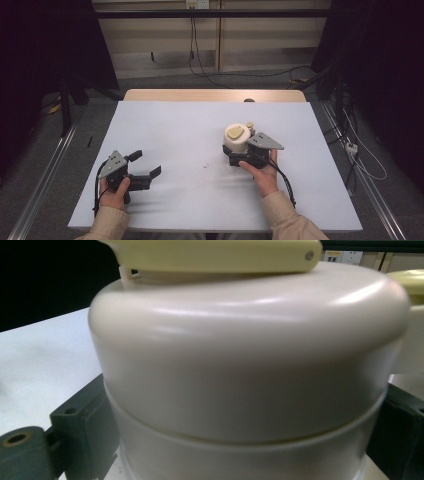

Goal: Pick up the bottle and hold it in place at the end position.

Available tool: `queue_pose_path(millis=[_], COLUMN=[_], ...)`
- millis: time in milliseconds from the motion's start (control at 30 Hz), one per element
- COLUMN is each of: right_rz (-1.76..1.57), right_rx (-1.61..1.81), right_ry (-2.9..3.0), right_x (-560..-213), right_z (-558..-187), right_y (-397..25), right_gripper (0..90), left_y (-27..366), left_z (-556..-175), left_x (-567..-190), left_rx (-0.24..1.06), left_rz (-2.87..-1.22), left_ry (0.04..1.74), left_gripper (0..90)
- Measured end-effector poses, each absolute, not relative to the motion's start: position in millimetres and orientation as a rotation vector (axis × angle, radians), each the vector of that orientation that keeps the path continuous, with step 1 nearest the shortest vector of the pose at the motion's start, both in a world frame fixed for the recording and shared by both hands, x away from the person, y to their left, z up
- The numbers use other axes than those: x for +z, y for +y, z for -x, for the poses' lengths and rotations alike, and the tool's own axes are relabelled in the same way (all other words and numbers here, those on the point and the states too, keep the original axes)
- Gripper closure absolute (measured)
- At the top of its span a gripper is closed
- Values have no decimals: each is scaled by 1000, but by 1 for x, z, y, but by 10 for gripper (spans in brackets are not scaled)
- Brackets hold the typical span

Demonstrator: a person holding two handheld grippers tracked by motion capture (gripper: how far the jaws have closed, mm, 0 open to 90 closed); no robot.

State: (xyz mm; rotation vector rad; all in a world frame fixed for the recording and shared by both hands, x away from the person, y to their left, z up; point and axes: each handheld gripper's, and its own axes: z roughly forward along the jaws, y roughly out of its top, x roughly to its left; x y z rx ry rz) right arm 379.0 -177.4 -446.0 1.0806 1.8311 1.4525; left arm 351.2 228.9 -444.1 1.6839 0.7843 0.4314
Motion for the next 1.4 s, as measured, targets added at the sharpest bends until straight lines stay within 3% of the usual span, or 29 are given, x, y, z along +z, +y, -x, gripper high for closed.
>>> queue_pose_path(millis=[1400], right_rz=[-1087], right_rx=[1503], right_ry=[1844], right_x=[-443], right_z=[-400], right_y=[-149], right_gripper=[54], left_y=[231], left_z=[-351], left_x=[-443], left_rx=[433], left_rz=[-1670], left_ry=[786], left_gripper=[33])
